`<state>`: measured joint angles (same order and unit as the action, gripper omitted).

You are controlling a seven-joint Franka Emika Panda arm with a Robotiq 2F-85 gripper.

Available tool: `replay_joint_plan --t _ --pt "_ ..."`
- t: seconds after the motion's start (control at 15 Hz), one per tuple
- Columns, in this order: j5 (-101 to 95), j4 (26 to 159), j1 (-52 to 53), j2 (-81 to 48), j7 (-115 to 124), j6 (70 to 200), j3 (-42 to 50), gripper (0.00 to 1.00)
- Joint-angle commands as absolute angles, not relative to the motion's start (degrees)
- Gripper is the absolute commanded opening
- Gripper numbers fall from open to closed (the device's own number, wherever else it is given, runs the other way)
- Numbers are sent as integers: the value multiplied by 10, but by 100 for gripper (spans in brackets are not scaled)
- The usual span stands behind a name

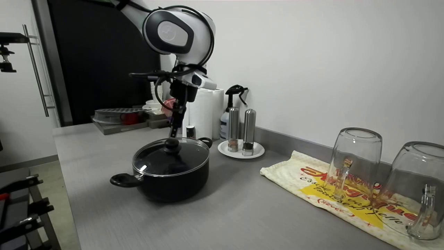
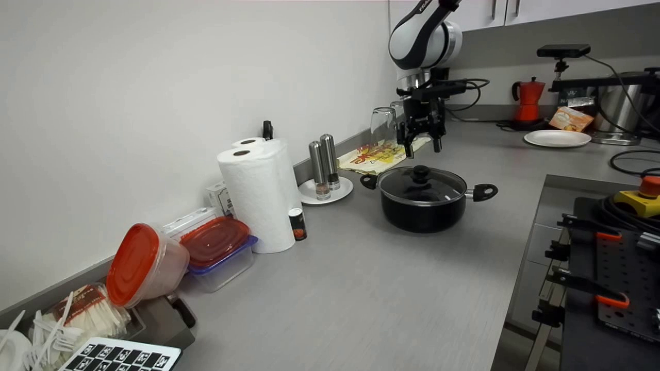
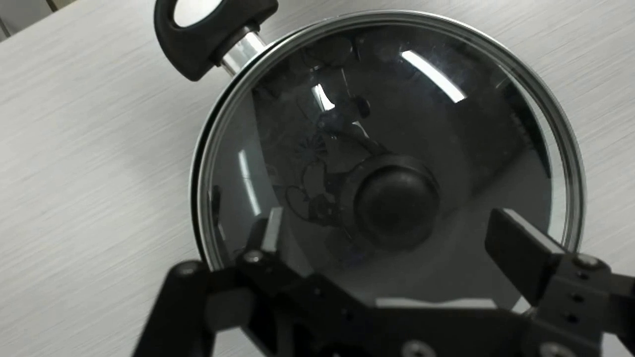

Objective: Remove the glass lid from the black pot and put it on the table

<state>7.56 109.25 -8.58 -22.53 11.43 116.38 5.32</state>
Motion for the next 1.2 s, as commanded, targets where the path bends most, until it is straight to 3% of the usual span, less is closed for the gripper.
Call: replay_joint_plan --t 0.0,1.13 --pt "95 1058 -86 -250 101 1135 53 100" --pt "94 1011 -83 -303 101 1093 44 100"
